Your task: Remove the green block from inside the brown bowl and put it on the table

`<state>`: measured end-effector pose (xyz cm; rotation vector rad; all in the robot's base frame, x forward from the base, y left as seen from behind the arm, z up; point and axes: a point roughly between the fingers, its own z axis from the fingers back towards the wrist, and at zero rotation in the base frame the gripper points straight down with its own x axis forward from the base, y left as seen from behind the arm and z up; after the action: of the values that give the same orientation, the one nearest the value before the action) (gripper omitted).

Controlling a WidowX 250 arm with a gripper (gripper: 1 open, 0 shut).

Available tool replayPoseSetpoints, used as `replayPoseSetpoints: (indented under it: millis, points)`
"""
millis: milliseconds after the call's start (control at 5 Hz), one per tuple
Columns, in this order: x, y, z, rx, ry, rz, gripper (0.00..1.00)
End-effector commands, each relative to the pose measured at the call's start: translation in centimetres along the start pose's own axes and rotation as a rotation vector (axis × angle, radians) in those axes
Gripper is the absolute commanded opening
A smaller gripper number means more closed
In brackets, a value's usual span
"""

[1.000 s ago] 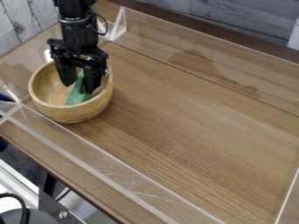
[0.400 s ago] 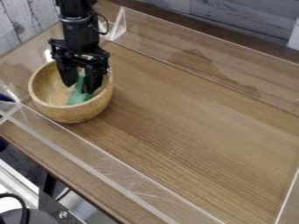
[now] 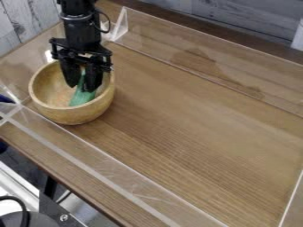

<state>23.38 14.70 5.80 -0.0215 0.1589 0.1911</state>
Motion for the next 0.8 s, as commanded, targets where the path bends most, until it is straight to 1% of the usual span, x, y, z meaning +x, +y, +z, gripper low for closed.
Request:
replayPoseSetpoints:
  millis: [0, 400, 600]
  points:
    - [0.86, 0.2, 1.19, 0.016, -0.04, -0.003, 0.0]
    - [1.03, 0.23, 1.0, 0.011, -0.027, -0.005, 0.0]
    - [1.04, 0.12, 1.22, 0.009, -0.033, -0.006, 0.0]
